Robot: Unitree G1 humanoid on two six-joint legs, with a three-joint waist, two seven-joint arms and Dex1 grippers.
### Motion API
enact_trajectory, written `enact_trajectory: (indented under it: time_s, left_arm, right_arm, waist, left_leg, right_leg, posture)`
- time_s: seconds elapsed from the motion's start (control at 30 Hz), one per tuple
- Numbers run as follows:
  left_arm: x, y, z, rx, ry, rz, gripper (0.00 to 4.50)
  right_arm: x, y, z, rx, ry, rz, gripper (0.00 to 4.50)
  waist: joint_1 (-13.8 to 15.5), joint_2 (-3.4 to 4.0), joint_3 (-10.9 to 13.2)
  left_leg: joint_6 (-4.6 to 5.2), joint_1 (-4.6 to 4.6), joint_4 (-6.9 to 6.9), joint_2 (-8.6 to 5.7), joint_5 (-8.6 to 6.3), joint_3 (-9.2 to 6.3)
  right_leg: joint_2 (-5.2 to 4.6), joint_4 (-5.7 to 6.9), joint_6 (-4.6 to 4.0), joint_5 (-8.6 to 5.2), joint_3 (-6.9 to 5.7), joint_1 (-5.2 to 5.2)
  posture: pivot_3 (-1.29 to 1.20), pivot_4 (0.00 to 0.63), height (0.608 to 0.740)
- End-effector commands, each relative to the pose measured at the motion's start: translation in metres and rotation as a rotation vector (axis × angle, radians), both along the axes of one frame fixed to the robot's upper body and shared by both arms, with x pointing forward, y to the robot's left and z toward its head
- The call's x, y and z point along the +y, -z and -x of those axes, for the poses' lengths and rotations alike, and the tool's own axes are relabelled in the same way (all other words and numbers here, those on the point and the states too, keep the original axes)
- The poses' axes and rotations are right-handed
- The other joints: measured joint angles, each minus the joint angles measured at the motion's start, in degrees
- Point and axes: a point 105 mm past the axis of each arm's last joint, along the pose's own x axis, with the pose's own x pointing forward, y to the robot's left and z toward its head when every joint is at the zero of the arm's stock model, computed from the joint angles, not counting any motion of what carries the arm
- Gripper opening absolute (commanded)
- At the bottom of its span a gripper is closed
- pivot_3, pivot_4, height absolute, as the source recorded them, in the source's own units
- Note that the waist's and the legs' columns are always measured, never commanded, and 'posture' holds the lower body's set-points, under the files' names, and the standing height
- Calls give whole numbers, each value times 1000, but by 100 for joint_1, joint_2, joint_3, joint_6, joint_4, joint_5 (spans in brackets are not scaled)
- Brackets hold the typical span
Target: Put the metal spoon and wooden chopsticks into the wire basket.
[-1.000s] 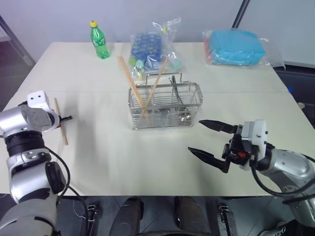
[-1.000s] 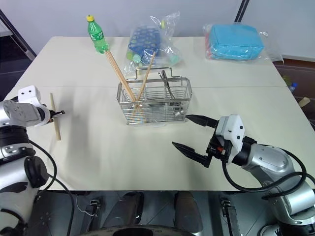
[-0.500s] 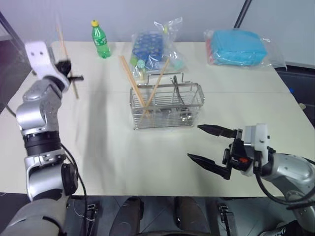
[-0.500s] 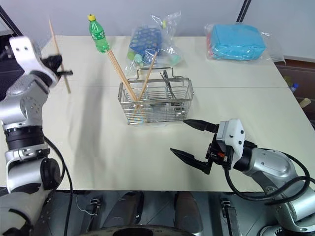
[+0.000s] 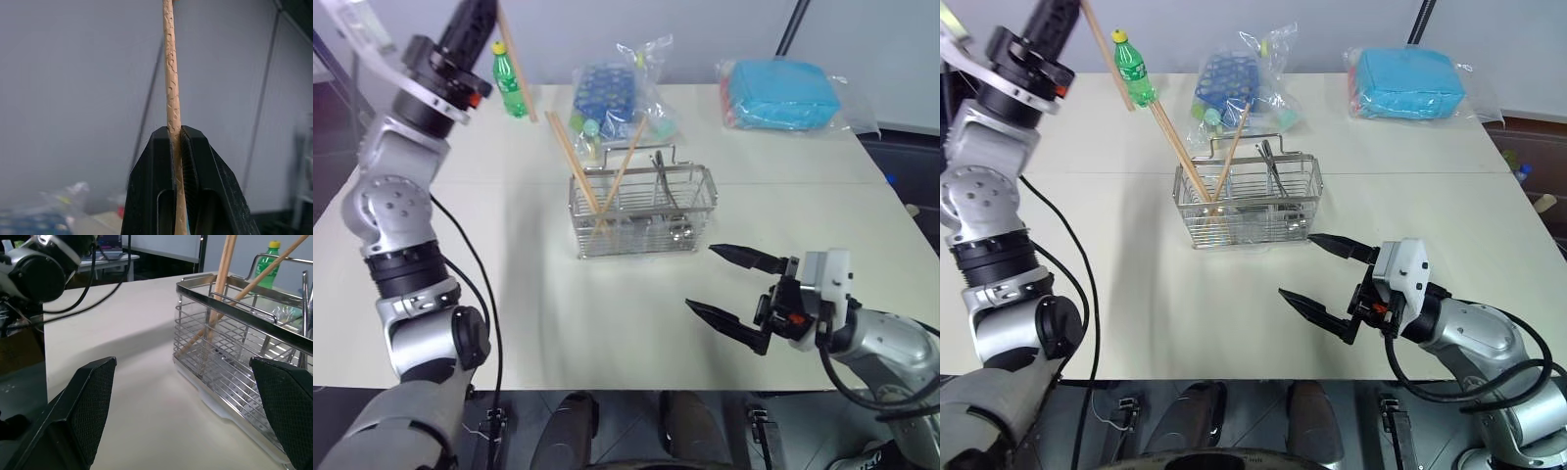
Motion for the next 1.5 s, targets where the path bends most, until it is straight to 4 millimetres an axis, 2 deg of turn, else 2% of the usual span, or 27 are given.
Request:
enact_trajectory:
  time_s: [0.03,0.33,0.53,0.93,1.13,1.17,1.2,1.4,1.43,1.5]
  left_arm:
    - [-21,4,6,-28,79,-30,32]
    - [-52,33,4,13,171,-74,32]
    - [-52,43,7,25,160,-125,32]
    - [-57,95,11,92,60,-246,32]
    - [-56,107,9,120,46,-242,32]
    - [-56,107,9,121,45,-242,808]
    - [-55,107,9,124,45,-239,1100]
    - [-50,103,7,114,2,-228,4254]
    - [-49,102,7,110,-9,-229,4433]
    - [-48,100,7,108,-19,-223,4433]
  right_arm:
    - [4,-8,1,-65,-2,-12,4500]
    - [10,-6,-9,-93,23,-30,4500]
    - [10,-6,-11,-100,33,-31,4500]
    - [9,-9,-17,-116,36,-32,4500]
    - [9,-10,-19,-120,34,-30,4500]
    - [9,-10,-19,-120,34,-29,4500]
    - [9,-10,-19,-119,34,-28,4500]
    - [8,-9,-19,-116,35,-25,4500]
    - [8,-9,-19,-115,35,-25,4500]
    - [8,-8,-20,-114,35,-24,4500]
  waist:
    - [1,0,0]
    - [-5,0,0]
    - [-13,0,1]
    - [1,1,0]
    - [8,1,0]
    - [8,1,0]
    - [8,1,0]
    - [7,1,0]
    - [1,1,0]
    - [1,1,0]
  left_leg:
    - [0,0,0,0,0,0]
    - [0,1,-3,1,0,0]
    - [0,0,-3,1,0,-1]
    - [0,1,-4,1,0,-3]
    - [0,0,-4,1,0,-3]
    - [1,0,-4,1,0,-4]
    - [1,0,-4,0,0,-3]
    - [1,0,-4,1,0,-4]
    - [1,0,-4,0,0,-3]
    - [1,1,-5,1,0,-3]
  right_leg:
    - [0,0,0,0,0,0]
    - [2,-1,-1,0,1,-2]
    - [3,-1,-1,0,1,-2]
    - [3,-3,-2,-1,1,-2]
    - [3,-3,-2,-1,1,-1]
    - [3,-4,-2,-1,1,-1]
    - [2,-4,-2,-1,1,-1]
    - [3,-5,-2,-1,1,0]
    - [3,-5,-2,-1,1,0]
    - [3,-4,-2,-1,1,-1]
  posture:
    - [0,150,740]
    - [0,150,740]
    - [0,150,740]
    - [0,150,740]
    - [0,150,740]
    - [0,150,740]
    - [0,150,740]
    - [0,150,740]
    - [0,150,740]
    - [0,150,740]
